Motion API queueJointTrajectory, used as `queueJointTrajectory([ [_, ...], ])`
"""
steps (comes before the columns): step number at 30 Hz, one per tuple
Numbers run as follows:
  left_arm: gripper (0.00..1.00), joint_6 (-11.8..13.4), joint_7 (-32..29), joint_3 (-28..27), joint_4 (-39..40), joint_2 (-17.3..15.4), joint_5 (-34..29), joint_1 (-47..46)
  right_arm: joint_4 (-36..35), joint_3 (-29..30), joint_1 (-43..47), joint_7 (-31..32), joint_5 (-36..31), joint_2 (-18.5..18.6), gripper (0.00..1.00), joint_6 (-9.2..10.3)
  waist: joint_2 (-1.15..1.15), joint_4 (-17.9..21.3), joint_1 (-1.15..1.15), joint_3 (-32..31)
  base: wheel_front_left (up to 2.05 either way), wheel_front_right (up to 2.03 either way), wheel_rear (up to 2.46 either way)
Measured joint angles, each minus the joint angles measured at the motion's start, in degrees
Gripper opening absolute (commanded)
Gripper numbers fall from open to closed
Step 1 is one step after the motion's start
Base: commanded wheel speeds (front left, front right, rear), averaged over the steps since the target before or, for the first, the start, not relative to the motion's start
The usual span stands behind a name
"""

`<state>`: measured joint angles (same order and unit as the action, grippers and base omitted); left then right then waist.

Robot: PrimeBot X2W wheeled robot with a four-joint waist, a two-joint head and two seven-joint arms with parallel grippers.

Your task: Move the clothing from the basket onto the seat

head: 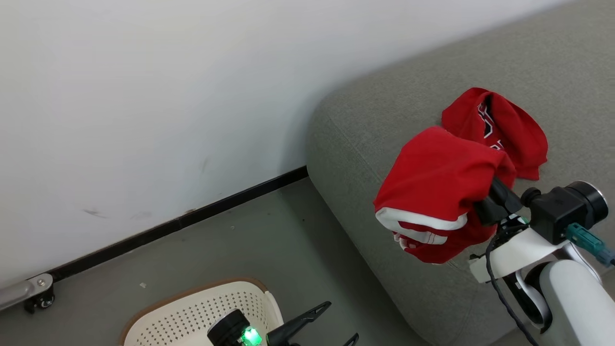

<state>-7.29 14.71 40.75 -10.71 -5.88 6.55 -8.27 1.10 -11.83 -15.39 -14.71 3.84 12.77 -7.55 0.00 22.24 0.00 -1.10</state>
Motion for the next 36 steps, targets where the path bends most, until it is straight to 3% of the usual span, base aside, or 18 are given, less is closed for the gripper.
queueJointTrajectory([
  [17, 1.00, 0.0, 0.0, 1.8, -0.5, -0.1, 0.5, -3.2, -2.4, 5.7, 3.6, 0.0, -0.4, -0.9, 0.00, 0.00, 0.00, 5.6, 0.00, 2.5, 0.00, 0.00, 0.00],
  [36, 1.00, 0.0, 0.0, 1.7, -0.7, -1.8, 0.5, -3.4, -2.0, 12.4, 4.9, 0.0, -1.0, -3.9, 0.00, 0.00, 0.00, 7.9, 0.00, 4.4, 0.00, 0.00, 0.00],
])
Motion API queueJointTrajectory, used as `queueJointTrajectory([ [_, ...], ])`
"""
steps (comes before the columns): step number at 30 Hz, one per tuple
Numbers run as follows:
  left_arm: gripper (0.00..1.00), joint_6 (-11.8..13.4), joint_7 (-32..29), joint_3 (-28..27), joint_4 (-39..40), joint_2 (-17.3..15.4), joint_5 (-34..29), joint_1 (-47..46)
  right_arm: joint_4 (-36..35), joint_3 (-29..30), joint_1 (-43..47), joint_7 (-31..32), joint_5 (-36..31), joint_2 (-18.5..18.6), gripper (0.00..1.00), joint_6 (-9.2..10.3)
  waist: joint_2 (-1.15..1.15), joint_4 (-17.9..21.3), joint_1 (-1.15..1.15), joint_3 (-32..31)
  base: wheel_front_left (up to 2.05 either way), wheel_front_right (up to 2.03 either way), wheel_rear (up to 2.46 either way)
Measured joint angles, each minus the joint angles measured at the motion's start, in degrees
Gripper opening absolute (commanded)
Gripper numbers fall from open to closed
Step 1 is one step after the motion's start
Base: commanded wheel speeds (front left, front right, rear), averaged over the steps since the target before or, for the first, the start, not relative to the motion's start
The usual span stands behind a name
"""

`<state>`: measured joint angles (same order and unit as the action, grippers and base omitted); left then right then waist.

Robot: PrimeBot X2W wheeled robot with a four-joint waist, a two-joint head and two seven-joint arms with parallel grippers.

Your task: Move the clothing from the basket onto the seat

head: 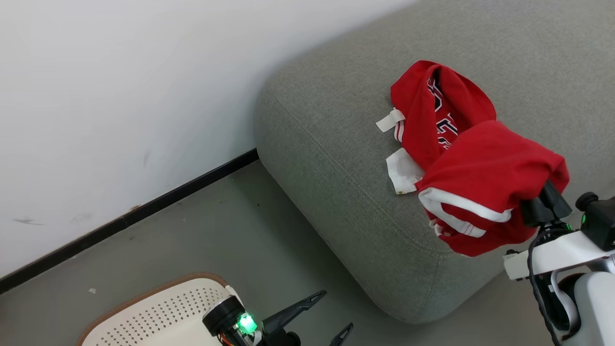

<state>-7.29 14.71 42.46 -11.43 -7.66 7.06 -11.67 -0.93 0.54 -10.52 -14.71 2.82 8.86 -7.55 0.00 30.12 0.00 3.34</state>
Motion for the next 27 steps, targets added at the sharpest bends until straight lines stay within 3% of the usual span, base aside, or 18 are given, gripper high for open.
queueJointTrajectory([
  [12, 1.00, 0.0, 0.0, -0.6, 0.0, -0.6, 0.0, 0.4, 4.2, 3.2, -1.4, 0.0, -2.1, -0.9, 0.00, -0.01, 0.00, 0.7, 0.00, 1.7, 0.00, 0.00, 0.00],
  [27, 1.00, 0.0, 0.0, 1.8, 0.7, -3.8, -2.0, 1.5, 10.7, 5.7, -14.2, 0.0, -3.5, 1.1, 0.00, -0.01, 0.00, 1.2, 0.00, 6.8, 0.00, 0.00, 0.00],
])
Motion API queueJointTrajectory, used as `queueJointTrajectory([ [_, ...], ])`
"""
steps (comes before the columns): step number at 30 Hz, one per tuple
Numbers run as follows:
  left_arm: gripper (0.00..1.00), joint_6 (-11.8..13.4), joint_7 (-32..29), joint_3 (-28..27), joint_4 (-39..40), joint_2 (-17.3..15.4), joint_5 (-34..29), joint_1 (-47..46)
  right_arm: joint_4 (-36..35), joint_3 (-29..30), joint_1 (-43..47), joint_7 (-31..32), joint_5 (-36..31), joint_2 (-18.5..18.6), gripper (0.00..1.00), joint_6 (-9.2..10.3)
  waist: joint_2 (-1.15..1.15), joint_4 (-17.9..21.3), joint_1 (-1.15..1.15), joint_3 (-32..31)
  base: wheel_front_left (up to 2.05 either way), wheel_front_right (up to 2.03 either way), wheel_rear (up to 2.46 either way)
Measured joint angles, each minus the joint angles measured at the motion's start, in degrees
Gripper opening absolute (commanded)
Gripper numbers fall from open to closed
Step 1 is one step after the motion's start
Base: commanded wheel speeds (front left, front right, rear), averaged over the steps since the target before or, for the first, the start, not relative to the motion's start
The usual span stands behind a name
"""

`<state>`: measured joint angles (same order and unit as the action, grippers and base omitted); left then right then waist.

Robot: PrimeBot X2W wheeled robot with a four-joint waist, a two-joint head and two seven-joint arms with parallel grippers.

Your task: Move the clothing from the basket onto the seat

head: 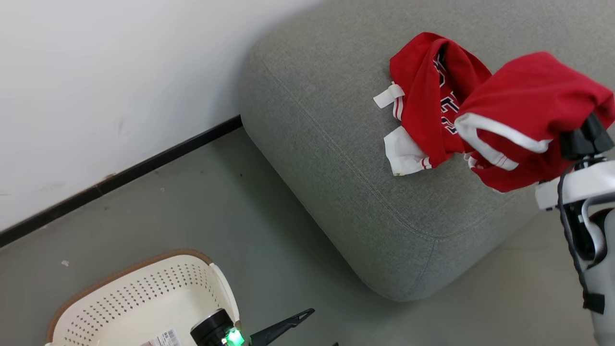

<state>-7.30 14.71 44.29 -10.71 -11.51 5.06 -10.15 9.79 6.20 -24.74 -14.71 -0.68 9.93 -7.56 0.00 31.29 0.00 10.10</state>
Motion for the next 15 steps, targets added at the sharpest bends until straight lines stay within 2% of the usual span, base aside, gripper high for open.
queueJointTrajectory([
  [15, 1.00, 0.0, 0.0, -0.5, 1.1, -3.9, -1.2, -0.1, 8.4, -2.7, -14.0, 1.2, 1.7, 1.0, 0.00, 0.00, 0.00, 0.2, 0.00, 7.3, 0.00, 0.00, 0.00],
])
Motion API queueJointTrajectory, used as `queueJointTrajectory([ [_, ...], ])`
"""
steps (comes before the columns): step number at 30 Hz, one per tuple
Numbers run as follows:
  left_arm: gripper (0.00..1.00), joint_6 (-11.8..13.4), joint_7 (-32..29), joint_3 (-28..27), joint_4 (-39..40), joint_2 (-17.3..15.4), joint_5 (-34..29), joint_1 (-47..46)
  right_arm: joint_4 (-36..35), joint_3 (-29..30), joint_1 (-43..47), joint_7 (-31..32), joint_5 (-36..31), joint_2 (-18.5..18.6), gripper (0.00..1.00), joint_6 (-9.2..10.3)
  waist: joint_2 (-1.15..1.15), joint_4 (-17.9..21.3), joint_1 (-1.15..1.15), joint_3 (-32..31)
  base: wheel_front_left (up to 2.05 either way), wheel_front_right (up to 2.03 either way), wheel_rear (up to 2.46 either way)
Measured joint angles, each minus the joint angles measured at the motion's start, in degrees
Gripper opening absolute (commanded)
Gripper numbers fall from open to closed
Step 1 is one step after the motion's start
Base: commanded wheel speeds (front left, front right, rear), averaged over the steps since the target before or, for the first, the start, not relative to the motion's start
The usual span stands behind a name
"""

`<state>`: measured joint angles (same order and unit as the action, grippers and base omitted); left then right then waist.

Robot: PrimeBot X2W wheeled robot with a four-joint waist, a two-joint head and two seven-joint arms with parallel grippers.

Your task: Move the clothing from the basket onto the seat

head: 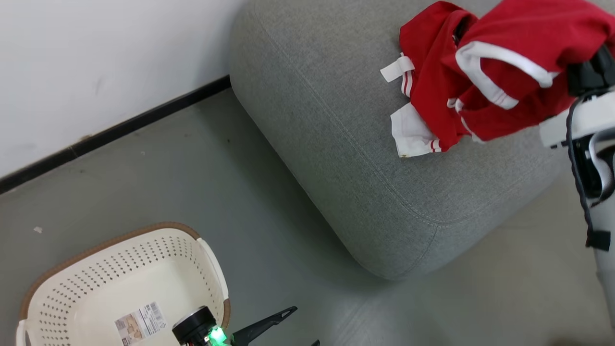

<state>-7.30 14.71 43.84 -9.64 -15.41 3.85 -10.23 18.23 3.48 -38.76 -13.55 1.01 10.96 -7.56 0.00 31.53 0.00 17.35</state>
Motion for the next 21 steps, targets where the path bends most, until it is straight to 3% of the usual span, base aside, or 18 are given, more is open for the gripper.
queueJointTrajectory([
  [9, 1.00, 0.0, 0.0, -0.8, 1.5, -2.8, -1.0, -0.1, 4.8, -2.9, -11.6, 0.6, -0.5, 1.6, 0.00, 0.00, 0.00, -0.1, 0.00, 4.8, 0.00, 0.00, 0.00],
  [21, 1.00, 0.1, 0.0, -1.7, 4.3, -5.4, -3.0, -1.2, 13.6, 0.3, -20.1, 1.3, -1.1, 5.8, 0.00, 0.00, 0.00, -1.1, 0.00, 10.2, 0.00, 0.00, 0.00],
])
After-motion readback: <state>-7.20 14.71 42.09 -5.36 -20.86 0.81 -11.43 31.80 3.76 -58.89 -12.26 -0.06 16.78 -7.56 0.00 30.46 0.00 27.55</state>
